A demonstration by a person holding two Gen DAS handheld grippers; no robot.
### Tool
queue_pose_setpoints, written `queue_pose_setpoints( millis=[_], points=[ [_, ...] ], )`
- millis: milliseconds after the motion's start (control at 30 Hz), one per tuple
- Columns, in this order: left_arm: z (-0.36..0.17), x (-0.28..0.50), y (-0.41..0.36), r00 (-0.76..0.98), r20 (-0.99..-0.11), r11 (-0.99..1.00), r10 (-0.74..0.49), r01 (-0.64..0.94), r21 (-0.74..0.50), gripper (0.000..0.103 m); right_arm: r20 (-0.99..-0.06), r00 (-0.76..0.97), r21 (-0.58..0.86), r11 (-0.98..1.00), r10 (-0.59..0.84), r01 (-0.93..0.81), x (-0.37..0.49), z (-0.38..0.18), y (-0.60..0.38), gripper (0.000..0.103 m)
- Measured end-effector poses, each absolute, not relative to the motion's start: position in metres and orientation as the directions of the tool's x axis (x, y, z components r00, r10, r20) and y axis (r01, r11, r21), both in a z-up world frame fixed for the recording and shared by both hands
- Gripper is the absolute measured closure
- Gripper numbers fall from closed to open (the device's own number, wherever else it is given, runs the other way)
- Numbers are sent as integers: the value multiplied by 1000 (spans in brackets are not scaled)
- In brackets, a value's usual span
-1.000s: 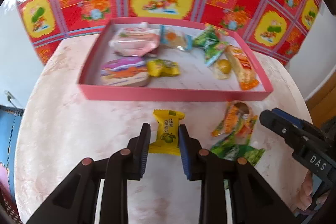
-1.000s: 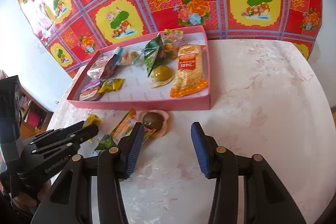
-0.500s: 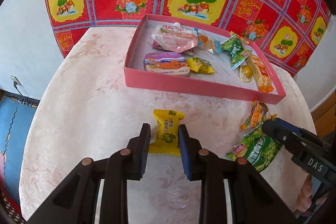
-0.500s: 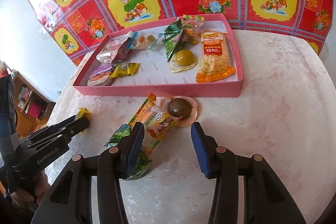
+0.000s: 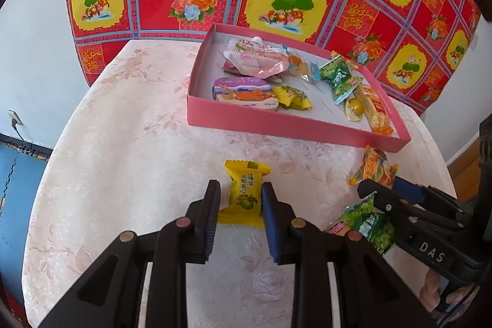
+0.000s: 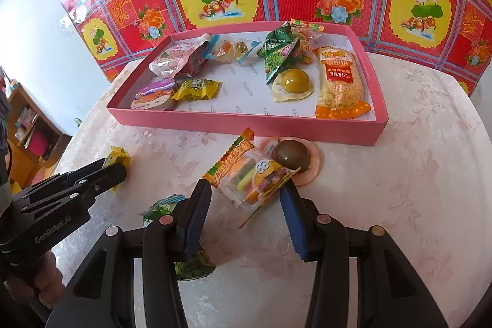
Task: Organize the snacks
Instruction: 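Grasp the yellow candy packet with the left gripper while the right grasps the minion-printed candy bag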
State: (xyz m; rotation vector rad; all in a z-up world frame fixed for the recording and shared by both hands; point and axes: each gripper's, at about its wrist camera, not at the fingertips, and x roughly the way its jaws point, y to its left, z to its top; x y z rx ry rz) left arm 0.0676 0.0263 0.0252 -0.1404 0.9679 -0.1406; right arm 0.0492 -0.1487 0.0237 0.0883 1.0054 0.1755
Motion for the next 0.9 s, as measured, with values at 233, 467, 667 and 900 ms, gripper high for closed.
queue_pose_setpoints(
  millis=[233,467,667,900],
  points=[
    [25,67,26,565,-805,982,-183,58,-182,75,-829,513,204,975,221,-89,54,25,-151,55],
    [25,66,26,565,-804,982,-183,57,-182,75,-826,504,254,965,251,-65,65,24,-147,54],
    [25,66,26,566,-804,982,-181,59,-180,75,-822,528,199,977,212,-82,65,22,-137,52],
    [25,67,25,563,-807,983,-178,60,-175,75,-814,544,182,979,205,-96,64,20,-138,60]
  ],
)
